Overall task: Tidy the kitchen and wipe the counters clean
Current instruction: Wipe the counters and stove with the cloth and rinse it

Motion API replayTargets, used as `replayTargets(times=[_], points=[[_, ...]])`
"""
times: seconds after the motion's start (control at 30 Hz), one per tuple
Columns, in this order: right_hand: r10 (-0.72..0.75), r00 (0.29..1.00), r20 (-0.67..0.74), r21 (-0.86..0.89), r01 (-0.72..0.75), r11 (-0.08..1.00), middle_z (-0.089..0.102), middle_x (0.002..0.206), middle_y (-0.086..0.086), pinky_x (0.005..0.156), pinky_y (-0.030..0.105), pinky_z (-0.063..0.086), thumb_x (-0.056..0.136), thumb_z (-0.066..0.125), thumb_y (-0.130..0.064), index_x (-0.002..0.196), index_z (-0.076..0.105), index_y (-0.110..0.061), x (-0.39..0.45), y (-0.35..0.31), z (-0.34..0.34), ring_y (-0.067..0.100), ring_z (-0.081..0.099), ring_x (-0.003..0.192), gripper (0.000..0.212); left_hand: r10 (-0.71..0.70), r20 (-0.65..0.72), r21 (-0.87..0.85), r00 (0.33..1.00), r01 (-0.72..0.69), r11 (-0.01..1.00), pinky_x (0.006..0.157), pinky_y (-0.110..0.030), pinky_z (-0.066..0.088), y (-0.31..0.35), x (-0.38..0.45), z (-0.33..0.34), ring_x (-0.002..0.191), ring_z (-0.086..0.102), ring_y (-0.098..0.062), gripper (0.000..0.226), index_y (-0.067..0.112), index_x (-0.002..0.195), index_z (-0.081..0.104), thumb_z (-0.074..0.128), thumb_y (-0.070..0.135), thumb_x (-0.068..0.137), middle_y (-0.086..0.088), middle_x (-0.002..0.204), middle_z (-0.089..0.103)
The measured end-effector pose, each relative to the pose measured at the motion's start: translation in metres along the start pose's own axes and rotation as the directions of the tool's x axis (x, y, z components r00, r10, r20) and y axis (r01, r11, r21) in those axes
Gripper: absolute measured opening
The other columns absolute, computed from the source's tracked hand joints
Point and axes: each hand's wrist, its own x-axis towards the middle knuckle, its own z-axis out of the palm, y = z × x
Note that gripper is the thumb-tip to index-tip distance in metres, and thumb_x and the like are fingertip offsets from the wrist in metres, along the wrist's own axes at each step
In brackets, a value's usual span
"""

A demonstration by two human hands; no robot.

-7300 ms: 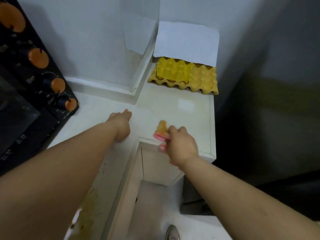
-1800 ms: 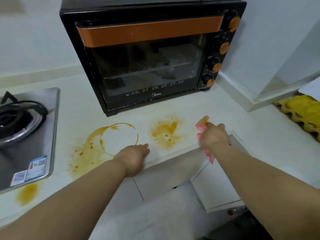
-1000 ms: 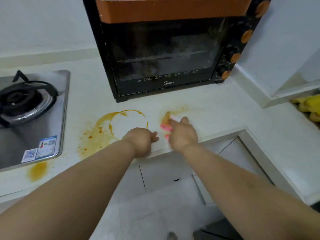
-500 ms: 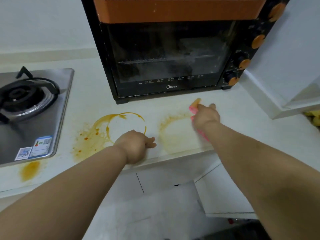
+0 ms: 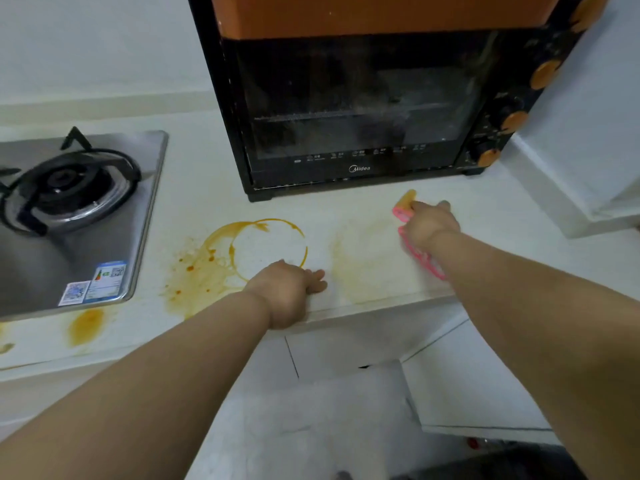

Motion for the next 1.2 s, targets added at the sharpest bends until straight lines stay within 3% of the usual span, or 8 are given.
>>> replayTargets(times=[0.13,0.27,0.33,0.5,0.77,0.87,1.0,1.2], points=[[-0.233,0.971,0.055,0.148,0.223,0.964,0.037,0.118,0.000,0.098,0.028,0.041,0.087,0.058,-0.022,0.127,0.055,-0.042,-0.035,-0.057,0.038,0.022,0.051,0.111,0.045,0.013,-0.027,-0.023,1.000,-0.013,1.000,0.116,-0.023,0.011,-0.001,0.000,0.002,0.143,0.025,-0.010,0.065,0.033,0.147,0.031,0.042,0.005,0.089,0.014,0.157,0.021],[-0.404,0.910,0.092,0.157,0.388,0.908,0.040,0.105,-0.001,0.094,0.030,0.045,0.084,0.062,-0.021,0.126,0.056,-0.044,-0.101,-0.035,0.042,0.021,0.054,0.101,0.049,0.028,-0.045,-0.014,0.999,-0.029,0.999,0.116,-0.025,0.012,0.003,-0.005,0.006,0.144,0.023,-0.012,0.064,0.031,0.148,0.029,0.041,0.005,0.090,0.013,0.158,0.015],[-0.356,0.931,0.077,0.125,0.345,0.930,0.042,0.107,0.001,0.094,0.031,0.046,0.083,0.062,-0.021,0.126,0.056,-0.043,-0.106,-0.008,0.027,0.025,0.057,0.101,0.048,0.041,-0.022,0.022,0.999,-0.040,0.999,0.116,-0.027,0.013,0.006,-0.008,0.007,0.143,0.024,-0.018,0.065,0.025,0.151,0.023,0.040,0.006,0.091,0.006,0.160,0.012],[0.049,0.999,-0.004,0.018,-0.049,0.999,0.035,0.125,0.011,0.100,0.036,0.043,0.089,0.049,-0.023,0.131,0.050,-0.031,-0.065,0.002,0.004,0.036,0.053,0.109,0.043,0.049,-0.076,0.035,0.996,-0.047,0.998,0.112,-0.032,0.024,0.009,-0.018,0.012,0.138,0.031,-0.026,0.062,0.018,0.147,0.030,0.043,0.005,0.088,-0.001,0.158,0.016],[-0.338,0.935,0.106,0.079,0.331,0.940,0.043,0.117,0.004,0.092,0.028,0.044,0.085,0.063,-0.030,0.131,0.052,-0.042,-0.147,-0.039,0.039,0.027,0.055,0.108,0.049,0.014,-0.189,-0.051,0.982,-0.024,0.998,0.110,-0.035,0.033,0.009,-0.036,0.036,0.141,0.024,-0.019,0.053,0.023,0.140,0.044,0.040,0.006,0.090,0.004,0.156,0.025],[-0.165,0.986,-0.004,0.014,0.165,0.986,0.044,0.108,0.009,0.084,0.035,0.052,0.087,0.058,-0.026,0.125,0.058,-0.036,-0.137,0.004,0.018,0.034,0.059,0.096,0.040,0.031,-0.184,-0.062,0.983,-0.043,0.997,0.114,-0.032,0.028,0.004,-0.039,0.037,0.142,0.023,-0.017,0.056,0.024,0.143,0.040,0.040,0.005,0.091,0.006,0.157,0.023],[0.059,0.996,-0.068,-0.017,-0.060,0.998,0.040,0.118,0.013,0.092,0.037,0.050,0.086,0.053,-0.023,0.125,0.056,-0.026,-0.120,0.002,0.016,0.037,0.058,0.099,0.039,0.012,-0.214,-0.073,0.977,-0.029,0.997,0.115,-0.030,0.023,0.002,-0.038,0.044,0.143,0.023,-0.017,0.052,0.024,0.145,0.037,0.038,0.008,0.096,0.006,0.157,0.022],[-0.330,0.944,0.022,0.092,0.327,0.941,0.048,0.118,0.008,0.084,0.033,0.044,0.089,0.054,-0.019,0.131,0.053,-0.029,-0.168,-0.049,0.064,0.031,0.052,0.107,0.044,-0.018,-0.243,-0.095,0.970,-0.006,0.995,0.111,-0.029,0.030,0.000,-0.033,0.046,0.136,0.037,-0.018,0.045,0.028,0.139,0.047,0.042,0.015,0.096,0.006,0.150,0.039]])
